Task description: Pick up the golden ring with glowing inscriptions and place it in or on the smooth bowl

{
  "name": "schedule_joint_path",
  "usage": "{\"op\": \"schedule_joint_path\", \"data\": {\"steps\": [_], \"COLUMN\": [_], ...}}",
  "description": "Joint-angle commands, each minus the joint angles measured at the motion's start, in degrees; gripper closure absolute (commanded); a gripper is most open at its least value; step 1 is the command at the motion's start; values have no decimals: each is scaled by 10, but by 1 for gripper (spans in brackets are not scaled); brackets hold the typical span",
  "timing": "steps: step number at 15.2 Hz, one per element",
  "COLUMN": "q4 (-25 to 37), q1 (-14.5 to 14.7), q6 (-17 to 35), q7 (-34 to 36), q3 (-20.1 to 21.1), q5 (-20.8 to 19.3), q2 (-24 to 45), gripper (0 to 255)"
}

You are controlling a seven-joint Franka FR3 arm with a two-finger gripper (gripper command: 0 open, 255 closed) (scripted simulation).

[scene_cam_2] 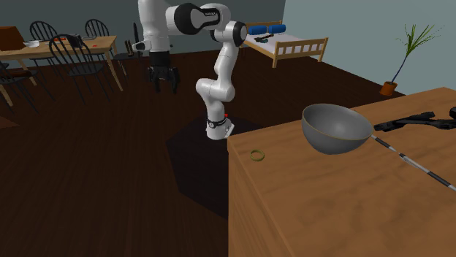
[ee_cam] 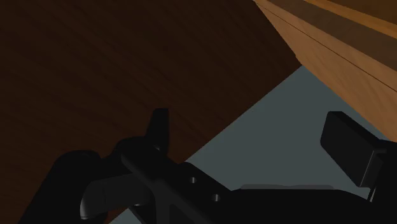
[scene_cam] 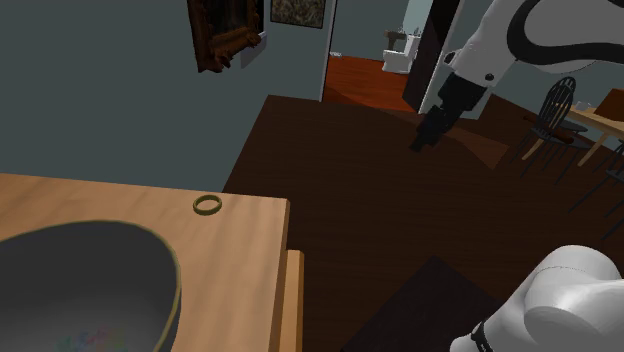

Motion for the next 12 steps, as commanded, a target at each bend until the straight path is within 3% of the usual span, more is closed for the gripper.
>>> {"op": "schedule_joint_path", "data": {"steps": [1,12], "q4": [0,-1], "q1": [0,78], "q6": [0,138], "q7": [0,13], "q3": [0,81], "q5": [0,77], "q2": [0,69], "gripper": [0,0]}}
